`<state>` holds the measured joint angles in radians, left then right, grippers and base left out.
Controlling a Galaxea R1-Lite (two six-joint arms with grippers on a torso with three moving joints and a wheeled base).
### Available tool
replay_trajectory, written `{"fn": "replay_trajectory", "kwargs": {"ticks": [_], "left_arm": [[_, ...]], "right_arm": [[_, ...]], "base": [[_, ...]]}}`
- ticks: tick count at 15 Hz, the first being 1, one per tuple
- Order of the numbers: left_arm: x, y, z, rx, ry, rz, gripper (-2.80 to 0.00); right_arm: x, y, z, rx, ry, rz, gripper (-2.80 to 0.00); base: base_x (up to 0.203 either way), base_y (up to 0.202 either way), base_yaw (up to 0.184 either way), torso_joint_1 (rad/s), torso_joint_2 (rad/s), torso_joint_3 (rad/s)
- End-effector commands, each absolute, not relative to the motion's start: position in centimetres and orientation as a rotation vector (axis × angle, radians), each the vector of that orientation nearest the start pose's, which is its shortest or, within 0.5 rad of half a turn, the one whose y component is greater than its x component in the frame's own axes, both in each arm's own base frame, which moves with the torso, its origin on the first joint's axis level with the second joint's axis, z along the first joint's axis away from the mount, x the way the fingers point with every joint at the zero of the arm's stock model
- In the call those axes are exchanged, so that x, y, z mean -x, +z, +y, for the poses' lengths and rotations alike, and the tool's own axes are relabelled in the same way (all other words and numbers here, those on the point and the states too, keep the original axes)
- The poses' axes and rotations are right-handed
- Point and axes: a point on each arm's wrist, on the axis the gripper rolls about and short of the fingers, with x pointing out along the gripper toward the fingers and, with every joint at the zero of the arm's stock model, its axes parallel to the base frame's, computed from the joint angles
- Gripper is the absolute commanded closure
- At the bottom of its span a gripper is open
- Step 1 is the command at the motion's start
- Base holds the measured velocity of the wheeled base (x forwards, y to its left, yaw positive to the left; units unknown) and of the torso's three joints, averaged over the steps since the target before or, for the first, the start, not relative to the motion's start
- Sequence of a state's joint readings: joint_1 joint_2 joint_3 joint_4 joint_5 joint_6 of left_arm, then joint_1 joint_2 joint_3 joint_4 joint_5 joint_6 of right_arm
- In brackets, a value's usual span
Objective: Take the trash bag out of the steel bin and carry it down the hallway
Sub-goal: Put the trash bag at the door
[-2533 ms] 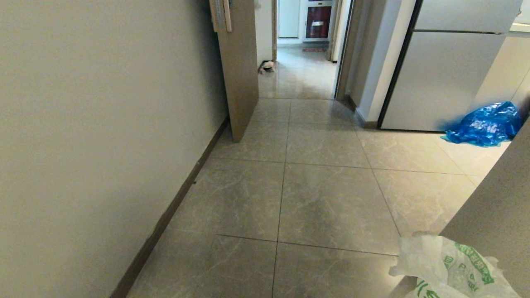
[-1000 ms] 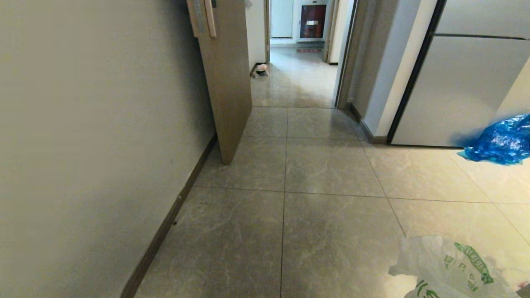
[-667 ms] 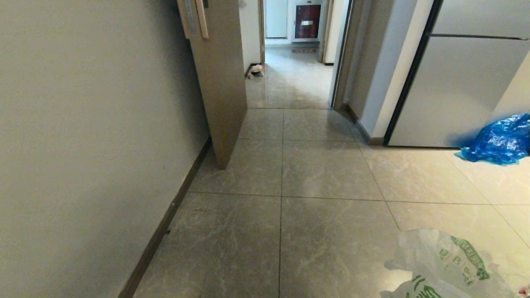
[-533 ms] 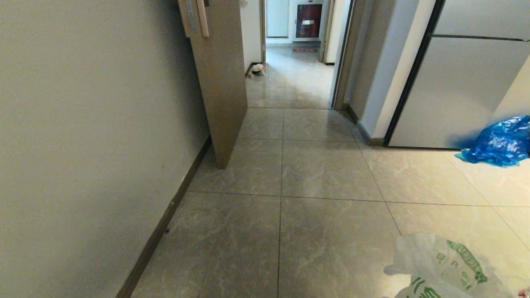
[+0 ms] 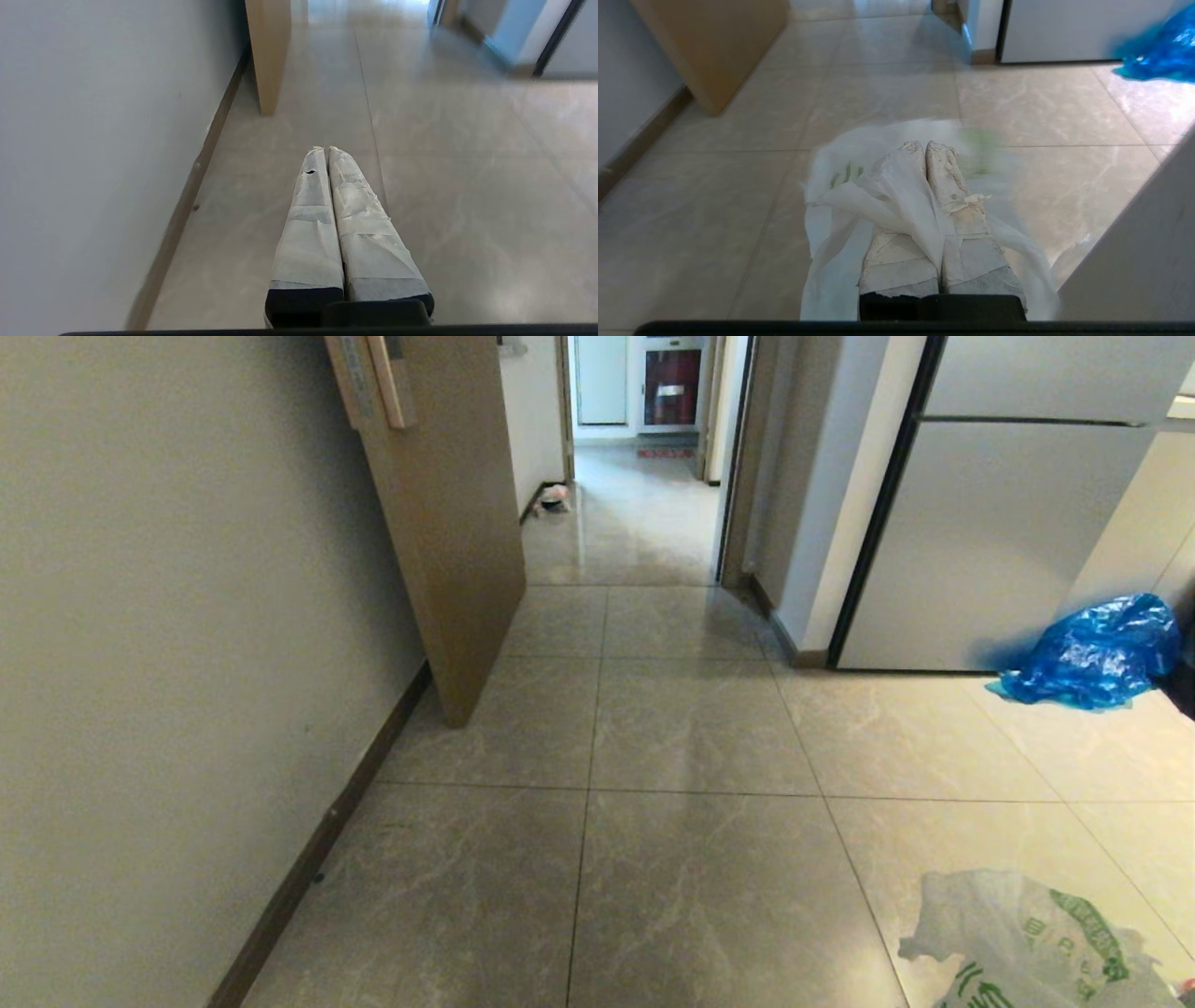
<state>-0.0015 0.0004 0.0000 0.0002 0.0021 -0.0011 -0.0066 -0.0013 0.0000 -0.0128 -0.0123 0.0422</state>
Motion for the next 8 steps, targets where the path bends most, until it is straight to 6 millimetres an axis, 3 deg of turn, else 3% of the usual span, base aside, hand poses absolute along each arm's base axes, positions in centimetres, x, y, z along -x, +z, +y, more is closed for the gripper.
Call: {"fn": "replay_trajectory", "kwargs": {"ticks": [1, 5, 8], "left_arm": [[2.28, 7.55, 0.00, -0.002, 0.002, 0.000, 0.00], [2.28, 7.55, 0.00, 0.002, 0.002, 0.000, 0.00], [2.28, 7.55, 0.00, 0.005, 0.002, 0.000, 0.00]], "right_arm": [[2.28, 7.64, -0.02, -0.043, -0.017, -0.014, 0.00], [2.28, 7.64, -0.01, -0.043, -0.018, -0.014, 0.00], [2.28, 7.64, -0.02, -0.043, -0.017, -0.014, 0.00]], "base": [[0.177, -0.166, -0.011, 0.002, 0.00, 0.007], [0.189, -0.176, -0.014, 0.005, 0.00, -0.001], [0.180, -0.046, -0.007, 0.001, 0.00, 0.003]]}}
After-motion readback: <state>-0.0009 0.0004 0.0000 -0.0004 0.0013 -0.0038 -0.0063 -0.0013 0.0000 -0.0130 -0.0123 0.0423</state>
